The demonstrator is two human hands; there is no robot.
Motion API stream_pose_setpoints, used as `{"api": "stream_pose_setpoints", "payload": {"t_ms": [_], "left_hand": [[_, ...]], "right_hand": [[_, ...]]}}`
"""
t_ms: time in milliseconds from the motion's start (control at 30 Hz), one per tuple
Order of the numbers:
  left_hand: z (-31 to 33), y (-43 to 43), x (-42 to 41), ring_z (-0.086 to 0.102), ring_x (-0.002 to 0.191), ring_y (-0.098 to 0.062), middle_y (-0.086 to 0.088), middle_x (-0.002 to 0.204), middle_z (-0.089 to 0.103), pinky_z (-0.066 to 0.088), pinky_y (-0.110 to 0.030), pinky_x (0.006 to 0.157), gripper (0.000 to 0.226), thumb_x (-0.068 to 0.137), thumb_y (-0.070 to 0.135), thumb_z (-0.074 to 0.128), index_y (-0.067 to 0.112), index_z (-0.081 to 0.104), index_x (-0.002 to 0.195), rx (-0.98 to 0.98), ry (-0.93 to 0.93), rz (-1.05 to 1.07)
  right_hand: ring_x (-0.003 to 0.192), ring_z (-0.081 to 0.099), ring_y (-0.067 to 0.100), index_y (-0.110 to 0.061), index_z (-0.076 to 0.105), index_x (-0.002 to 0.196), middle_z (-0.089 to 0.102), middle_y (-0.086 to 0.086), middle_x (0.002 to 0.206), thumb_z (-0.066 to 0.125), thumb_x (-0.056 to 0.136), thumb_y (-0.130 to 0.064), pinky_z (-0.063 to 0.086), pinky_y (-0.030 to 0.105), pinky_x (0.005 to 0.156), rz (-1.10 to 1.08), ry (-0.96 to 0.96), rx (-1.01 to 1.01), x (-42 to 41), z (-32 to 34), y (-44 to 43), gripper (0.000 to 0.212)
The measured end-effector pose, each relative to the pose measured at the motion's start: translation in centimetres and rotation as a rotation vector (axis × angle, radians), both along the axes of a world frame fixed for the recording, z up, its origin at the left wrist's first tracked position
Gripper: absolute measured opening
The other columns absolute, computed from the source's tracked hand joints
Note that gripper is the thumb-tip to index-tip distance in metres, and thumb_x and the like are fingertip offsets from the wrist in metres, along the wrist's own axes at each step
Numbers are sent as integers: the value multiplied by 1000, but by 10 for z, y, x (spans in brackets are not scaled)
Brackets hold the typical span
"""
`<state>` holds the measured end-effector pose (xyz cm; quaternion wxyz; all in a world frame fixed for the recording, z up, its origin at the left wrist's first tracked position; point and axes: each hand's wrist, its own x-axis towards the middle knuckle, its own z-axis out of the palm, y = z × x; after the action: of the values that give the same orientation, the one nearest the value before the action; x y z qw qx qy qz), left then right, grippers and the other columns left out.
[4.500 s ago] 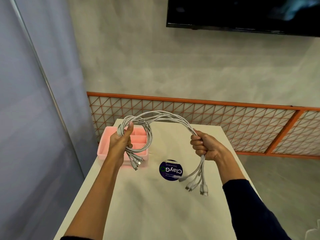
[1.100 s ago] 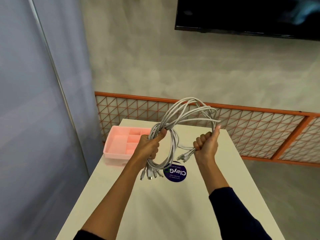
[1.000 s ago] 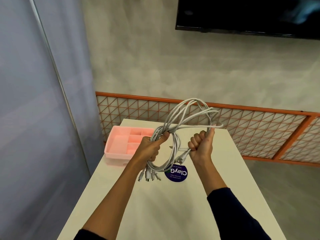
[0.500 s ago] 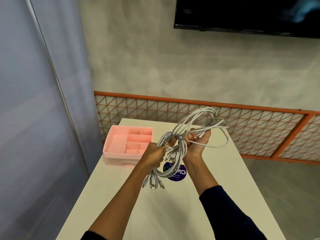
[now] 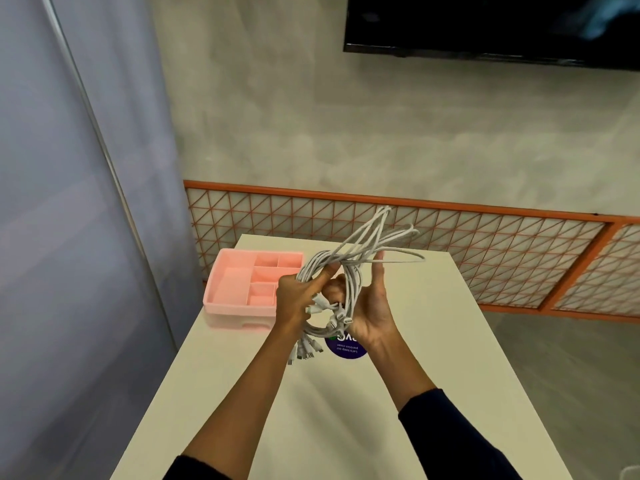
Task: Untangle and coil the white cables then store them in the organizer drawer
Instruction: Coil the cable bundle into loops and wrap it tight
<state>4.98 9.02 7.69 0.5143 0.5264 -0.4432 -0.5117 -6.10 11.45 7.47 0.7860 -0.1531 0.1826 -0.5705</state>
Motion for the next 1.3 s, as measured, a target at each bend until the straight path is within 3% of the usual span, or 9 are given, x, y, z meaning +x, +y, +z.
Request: {"api": "stream_pose_setpoints", "payload": {"t_ms": [100,267,500,667,733,867,1067,1167,1300], "left_hand": [[0,-3,3,47,44,-10,7,42,50,40,-24,54,45,65,43,84,13,54,51,-17,-27,34],[-1,-7,7,36,50,-17,0,47,40,33,-29,55,53,64,45,84,12,44,54,-34,-40,79],[-3,5,5,32,36,-7,11,35,37,30,-18,42,54,64,45,85,14,44,47,-62,-111,95],[0,8,3,49,39,-4,9,43,57,41,-20,48,34,66,38,85,14,64,54,-97,-155,94],[2,6,5,49,43,-8,7,46,57,40,-22,49,34,66,40,85,12,65,58,-81,-173,116],[5,1,9,53,51,-8,5,56,62,40,-21,52,31,65,39,85,13,70,68,-103,-209,156],[3,1,10,60,57,-17,0,63,68,44,-23,54,33,65,41,85,11,72,72,-113,-271,224],[2,4,10,53,50,-8,1,57,62,35,-19,47,33,67,40,84,11,70,69,-101,-297,252],[4,2,14,58,61,-25,-9,72,71,38,-26,58,40,66,46,83,8,74,77,-146,-371,299]], "right_hand": [[55,52,12,-3,69,82,51,7,62,95,50,-24,53,23,57,0,53,-44,1,-5,-4,46],[69,59,17,-5,65,86,56,9,73,96,47,-17,52,32,80,-2,22,-88,-2,-19,1,52],[59,61,15,-3,66,67,58,8,66,93,44,-3,56,29,65,81,63,-104,-3,-15,9,35],[70,62,14,-10,65,61,57,3,61,72,64,9,42,31,99,133,249,-64,1,-13,9,21],[61,61,12,-11,62,58,53,1,58,56,73,11,51,29,87,143,290,-19,-1,-11,6,27],[60,53,14,-12,47,75,42,3,64,61,70,11,52,24,69,209,506,25,-4,-7,-4,27],[82,62,22,-10,46,99,54,23,122,51,83,19,49,33,82,182,730,97,3,-19,-9,34],[82,58,22,-8,52,95,61,17,106,55,81,10,48,32,75,217,876,94,8,-20,-10,23],[63,57,19,-6,60,84,60,9,71,66,80,-20,46,31,64,353,1167,161,7,-18,-9,15]]}}
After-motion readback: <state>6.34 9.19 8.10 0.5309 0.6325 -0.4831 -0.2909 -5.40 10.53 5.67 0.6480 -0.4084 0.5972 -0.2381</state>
